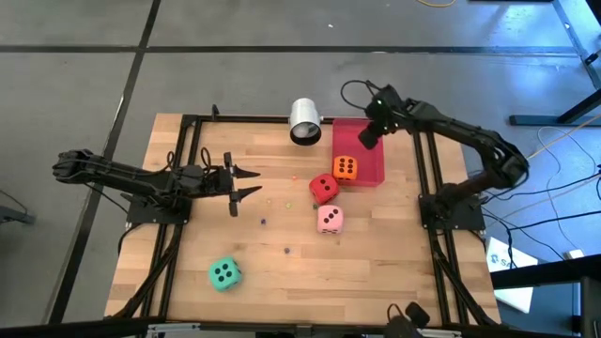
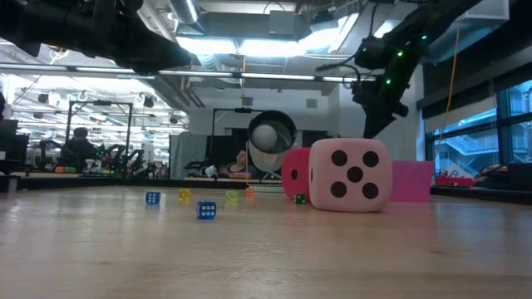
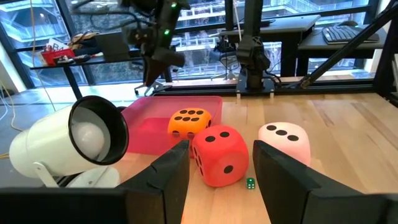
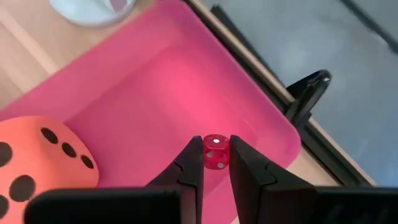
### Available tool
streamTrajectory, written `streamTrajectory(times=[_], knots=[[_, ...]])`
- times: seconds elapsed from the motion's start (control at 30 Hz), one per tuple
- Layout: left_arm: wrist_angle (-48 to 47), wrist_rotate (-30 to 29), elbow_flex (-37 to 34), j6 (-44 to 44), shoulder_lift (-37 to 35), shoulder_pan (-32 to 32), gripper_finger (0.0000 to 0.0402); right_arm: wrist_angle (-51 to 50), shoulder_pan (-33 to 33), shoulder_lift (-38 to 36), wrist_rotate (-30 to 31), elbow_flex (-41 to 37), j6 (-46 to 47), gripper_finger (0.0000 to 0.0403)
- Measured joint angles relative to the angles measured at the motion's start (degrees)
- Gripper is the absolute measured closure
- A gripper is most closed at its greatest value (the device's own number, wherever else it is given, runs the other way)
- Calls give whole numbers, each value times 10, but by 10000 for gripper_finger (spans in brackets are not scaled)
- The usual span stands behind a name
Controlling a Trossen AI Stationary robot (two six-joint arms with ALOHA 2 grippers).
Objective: Pick & Place Dice
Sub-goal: Put the small red dice into the red bin
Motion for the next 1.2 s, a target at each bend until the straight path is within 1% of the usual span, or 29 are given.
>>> streamTrajectory(times=[0.2, 0.47, 0.53, 0.6, 0.67, 0.93, 1.2], knots=[[0, 0, 0, 0, 0, 0, 233, -34, -17, 59, -8, 41, -25, 352], [0, 0, 0, 1, 0, 0, 233, -40, -35, 120, -8, 62, -40, 352], [0, 0, 0, 1, 0, 0, 233, -39, -38, 131, 0, 64, -40, 352], [0, 0, 0, 1, 0, 0, 233, -39, -42, 137, 25, 64, -42, 352], [0, 0, 0, 1, 0, 0, 233, -40, -46, 142, 35, 64, -43, 352], [0, 0, 0, 1, 0, 0, 233, -39, -61, 145, 31, 64, -44, 352], [0, 0, 0, 1, 0, 0, 233, -37, -61, 145, 32, 64, -50, 352]])
